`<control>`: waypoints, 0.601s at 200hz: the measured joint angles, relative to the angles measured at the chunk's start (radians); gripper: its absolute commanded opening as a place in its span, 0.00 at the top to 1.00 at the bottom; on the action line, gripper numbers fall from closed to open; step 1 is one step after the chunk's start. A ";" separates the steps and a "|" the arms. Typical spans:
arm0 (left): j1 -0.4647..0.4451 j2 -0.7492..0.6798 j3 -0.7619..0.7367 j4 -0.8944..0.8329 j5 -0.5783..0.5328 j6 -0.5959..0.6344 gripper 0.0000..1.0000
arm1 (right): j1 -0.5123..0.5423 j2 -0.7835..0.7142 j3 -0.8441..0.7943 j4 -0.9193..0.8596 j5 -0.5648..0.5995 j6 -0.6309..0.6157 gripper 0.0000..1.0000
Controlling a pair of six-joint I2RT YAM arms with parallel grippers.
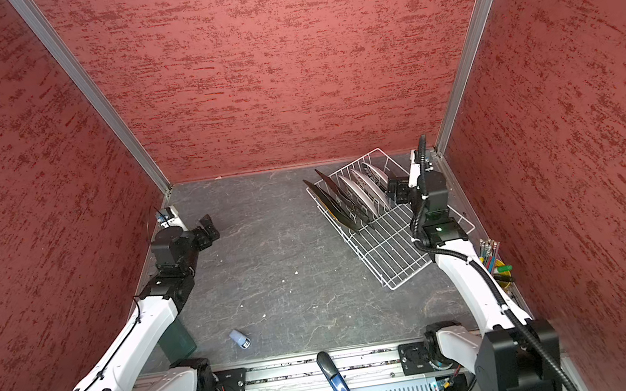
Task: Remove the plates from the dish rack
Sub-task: 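Raise both arms from rest and move the right gripper toward the dish rack, then lower the right gripper onto the flowered square plate's top edge while the left gripper waits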
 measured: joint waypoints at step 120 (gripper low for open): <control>-0.463 -0.140 -0.101 -0.166 0.146 -0.262 0.01 | 0.354 0.112 0.393 -0.759 0.051 0.117 0.06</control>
